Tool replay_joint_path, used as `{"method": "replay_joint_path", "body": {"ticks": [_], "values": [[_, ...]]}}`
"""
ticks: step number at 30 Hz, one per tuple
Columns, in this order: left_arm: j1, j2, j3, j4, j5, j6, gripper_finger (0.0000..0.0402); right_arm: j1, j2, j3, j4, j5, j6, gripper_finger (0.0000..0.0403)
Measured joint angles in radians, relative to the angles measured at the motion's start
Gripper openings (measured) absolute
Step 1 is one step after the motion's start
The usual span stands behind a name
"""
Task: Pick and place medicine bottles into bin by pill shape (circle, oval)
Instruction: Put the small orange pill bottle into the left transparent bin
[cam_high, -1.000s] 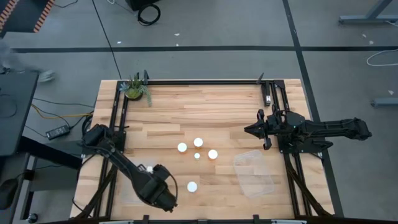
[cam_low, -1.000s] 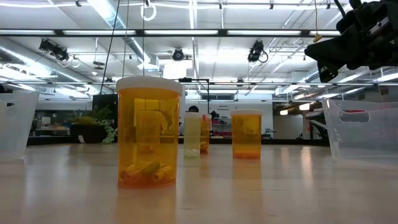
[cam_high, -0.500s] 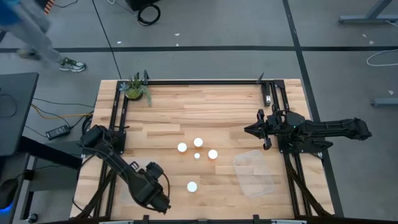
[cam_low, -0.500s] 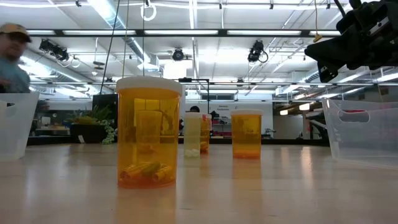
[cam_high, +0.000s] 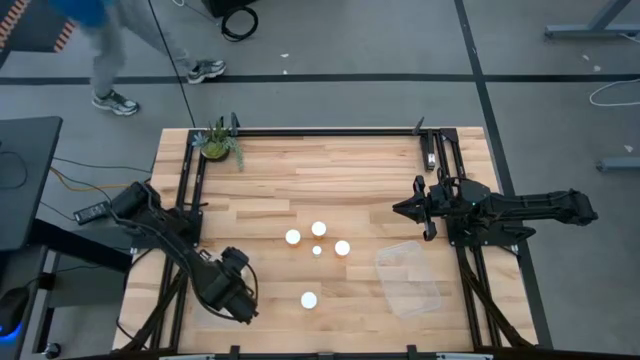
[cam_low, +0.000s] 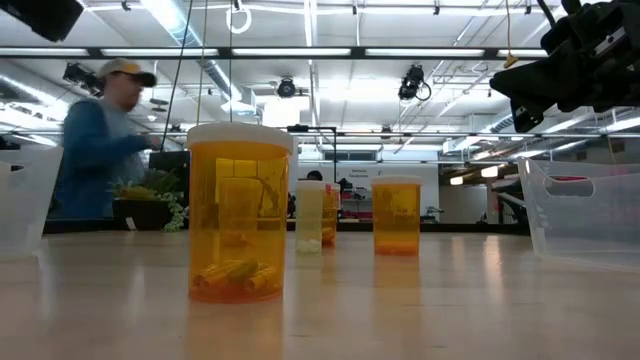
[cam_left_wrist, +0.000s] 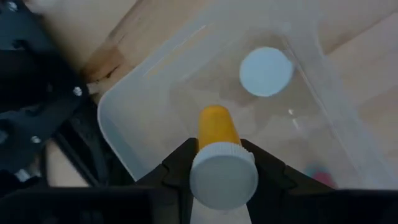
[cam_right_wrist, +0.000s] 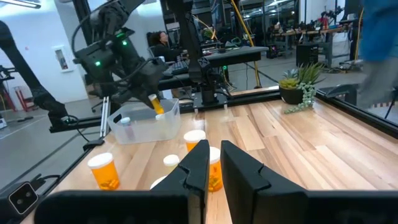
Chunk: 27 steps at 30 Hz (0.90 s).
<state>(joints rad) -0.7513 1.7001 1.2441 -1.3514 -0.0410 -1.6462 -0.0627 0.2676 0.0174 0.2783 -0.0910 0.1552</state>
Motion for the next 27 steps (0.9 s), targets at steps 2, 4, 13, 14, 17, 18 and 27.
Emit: {"method": "replay_joint_path", "body": {"ticks": [2, 4, 13, 14, 17, 18, 27], "values": [[0.000, -0.026, -0.045, 0.041, 0.000, -0.019, 0.0112, 0.000, 0.000, 0.000, 0.000, 0.000, -0.001, 0.0047], [0.000, -0.050, -0.082, 0.078, 0.000, -0.030, 0.0114, 0.000, 0.000, 0.000, 0.000, 0.000, -0.001, 0.0047], [0.000, -0.109, -0.217, 0.227, 0.010, -0.077, 0.0113, 0.000, 0.000, 0.000, 0.000, 0.000, -0.001, 0.0047], [0.000, -0.114, -0.230, 0.242, 0.012, -0.078, 0.0113, 0.000, 0.000, 0.000, 0.000, 0.000, -0.001, 0.0047], [0.000, -0.126, -0.274, 0.281, 0.033, -0.094, 0.0117, 0.000, 0.000, 0.000, 0.000, 0.000, 0.000, 0.0047], [0.000, -0.128, -0.287, 0.295, 0.047, -0.098, 0.0118, 0.000, 0.000, 0.000, 0.000, 0.000, 0.000, 0.0047], [0.000, -0.137, -0.348, 0.355, 0.072, -0.099, 0.0115, 0.000, 0.000, 0.000, 0.000, 0.000, 0.000, 0.0047]]}}
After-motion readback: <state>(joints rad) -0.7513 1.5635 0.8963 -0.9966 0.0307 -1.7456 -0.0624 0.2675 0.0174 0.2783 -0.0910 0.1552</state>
